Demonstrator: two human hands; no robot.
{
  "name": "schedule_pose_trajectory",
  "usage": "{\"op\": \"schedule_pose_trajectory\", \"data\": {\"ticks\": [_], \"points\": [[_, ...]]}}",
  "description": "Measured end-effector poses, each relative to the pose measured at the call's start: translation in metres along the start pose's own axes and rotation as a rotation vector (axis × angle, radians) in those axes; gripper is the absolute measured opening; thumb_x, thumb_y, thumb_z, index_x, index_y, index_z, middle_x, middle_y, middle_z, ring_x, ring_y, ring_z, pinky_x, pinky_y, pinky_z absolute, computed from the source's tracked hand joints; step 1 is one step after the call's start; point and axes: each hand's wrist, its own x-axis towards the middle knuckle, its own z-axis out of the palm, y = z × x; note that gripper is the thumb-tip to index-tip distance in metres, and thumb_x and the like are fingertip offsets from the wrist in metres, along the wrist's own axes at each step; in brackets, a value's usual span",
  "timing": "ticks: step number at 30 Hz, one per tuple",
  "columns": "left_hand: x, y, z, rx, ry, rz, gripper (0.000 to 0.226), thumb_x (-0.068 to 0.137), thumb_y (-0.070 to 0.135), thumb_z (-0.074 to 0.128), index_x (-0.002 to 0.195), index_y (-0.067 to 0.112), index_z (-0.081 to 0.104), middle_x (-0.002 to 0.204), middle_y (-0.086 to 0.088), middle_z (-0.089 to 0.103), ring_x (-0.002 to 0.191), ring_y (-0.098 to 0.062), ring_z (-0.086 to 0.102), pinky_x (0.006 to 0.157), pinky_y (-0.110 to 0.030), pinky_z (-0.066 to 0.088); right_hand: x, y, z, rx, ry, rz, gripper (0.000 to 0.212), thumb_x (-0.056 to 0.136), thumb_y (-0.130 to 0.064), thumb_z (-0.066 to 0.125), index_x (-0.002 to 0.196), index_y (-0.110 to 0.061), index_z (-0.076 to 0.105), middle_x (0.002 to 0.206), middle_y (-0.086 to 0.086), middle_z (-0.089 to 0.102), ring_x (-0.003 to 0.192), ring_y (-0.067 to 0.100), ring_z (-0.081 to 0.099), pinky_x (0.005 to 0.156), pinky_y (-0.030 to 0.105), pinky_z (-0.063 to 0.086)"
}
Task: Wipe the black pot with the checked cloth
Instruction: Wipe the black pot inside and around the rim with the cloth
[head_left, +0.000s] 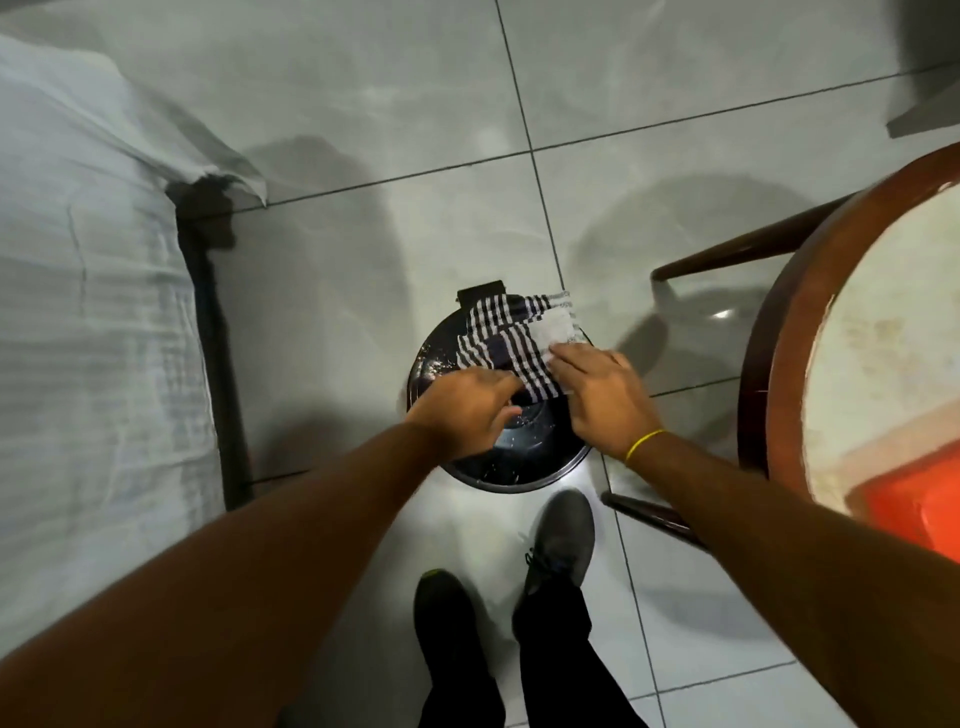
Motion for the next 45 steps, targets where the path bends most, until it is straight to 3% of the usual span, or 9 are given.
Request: {"op": "schedule_pose_trajectory", "data": {"ticks": [4, 8, 14, 22, 27, 33, 39, 42, 45], "points": [[0.007, -0.015, 0.004, -0.045, 0.2, -0.069, 0.03, 0.101, 0.019, 0.052, 0.127, 0.009, 0.063, 0.119, -0.012, 0.072, 0.102, -0.03, 0.071, 0.086, -0.044, 0.06, -0.01, -0.021, 0.013, -0.042, 0.03, 0.027, 0.08, 0.081, -0.028, 0.046, 0.158, -0.009, 0.042, 0.17, 0.013, 0.037, 0.159, 0.035, 0.03, 0.128, 0.055, 0.027], [0.045, -0.038, -0.016, -0.054, 0.205, -0.282, 0.066, 0.09, -0.003, 0.051, 0.151, 0.021, 0.04, 0.15, -0.014, 0.055, 0.124, -0.033, 0.063, 0.102, -0.045, 0.055, 0.0, -0.04, 0.032, -0.07, 0.02, -0.097, 0.082, 0.092, -0.042, 0.042, 0.168, -0.021, 0.019, 0.18, 0.006, 0.007, 0.166, 0.032, 0.009, 0.131, 0.062, 0.016], [0.075, -0.074, -0.026, -0.149, -0.035, -0.33, 0.051, 0.104, 0.023, 0.044, 0.154, 0.034, 0.037, 0.128, -0.014, 0.07, 0.107, -0.032, 0.068, 0.097, -0.044, 0.054, 0.024, -0.037, 0.053, -0.124, -0.042, -0.17, 0.071, 0.105, -0.053, 0.034, 0.169, -0.033, 0.009, 0.18, -0.001, -0.001, 0.166, 0.032, 0.005, 0.126, 0.071, 0.018], [0.073, -0.083, -0.016, -0.081, -0.15, -0.328, 0.055, 0.108, 0.028, 0.037, 0.16, 0.041, 0.024, 0.156, -0.017, 0.047, 0.13, -0.043, 0.054, 0.11, -0.051, 0.044, -0.012, -0.023, 0.075, 0.111, 0.087, 0.231, 0.067, 0.109, -0.044, 0.034, 0.168, -0.038, 0.003, 0.18, -0.009, -0.007, 0.167, 0.031, -0.001, 0.127, 0.066, 0.019], [0.064, -0.079, -0.005, -0.125, -0.121, -0.307, 0.055, 0.107, 0.026, 0.043, 0.158, 0.041, 0.03, 0.166, 0.016, 0.027, 0.142, -0.029, 0.047, 0.119, -0.045, 0.038, -0.043, -0.035, 0.096, 0.486, 0.194, 0.481, 0.068, 0.111, -0.029, 0.04, 0.17, -0.025, 0.008, 0.18, 0.002, -0.006, 0.165, 0.037, -0.006, 0.133, 0.058, 0.017], [0.06, -0.069, 0.004, -0.093, -0.104, -0.288, 0.056, 0.103, 0.023, 0.044, 0.157, 0.038, 0.035, 0.166, 0.017, 0.026, 0.14, -0.03, 0.05, 0.115, -0.046, 0.042, -0.063, -0.067, 0.114, 0.558, 0.262, 0.631, 0.067, 0.111, -0.024, 0.038, 0.17, -0.027, 0.007, 0.18, -0.003, -0.007, 0.166, 0.034, -0.005, 0.133, 0.052, 0.022], [0.063, -0.065, 0.001, -0.067, -0.126, -0.318, 0.054, 0.102, 0.026, 0.04, 0.155, 0.037, 0.041, 0.168, 0.012, 0.024, 0.138, -0.034, 0.05, 0.112, -0.047, 0.044, -0.085, -0.104, 0.129, 0.479, 0.256, 0.668, 0.065, 0.111, -0.026, 0.031, 0.17, -0.027, 0.005, 0.18, -0.004, -0.01, 0.166, 0.033, -0.004, 0.125, 0.055, 0.039], [0.066, -0.062, -0.003, -0.071, -0.163, -0.35, 0.055, 0.099, 0.029, 0.037, 0.154, 0.036, 0.042, 0.17, 0.005, 0.022, 0.14, -0.037, 0.046, 0.112, -0.047, 0.041, -0.1, -0.117, 0.14, 0.36, 0.221, 0.616, 0.085, 0.102, -0.007, 0.055, 0.17, -0.023, 0.007, 0.18, 0.003, -0.006, 0.166, 0.037, 0.0, 0.119, 0.055, 0.047], [0.068, -0.061, -0.007, -0.064, -0.187, -0.372, 0.054, 0.099, 0.034, 0.035, 0.153, 0.036, 0.045, 0.169, -0.003, 0.025, 0.141, -0.039, 0.044, 0.112, -0.047, 0.04, -0.111, -0.12, 0.153, 0.252, 0.175, 0.5, 0.108, 0.086, 0.003, 0.069, 0.17, -0.023, 0.006, 0.18, 0.006, -0.006, 0.165, 0.042, 0.0, 0.122, 0.059, 0.041]]}}
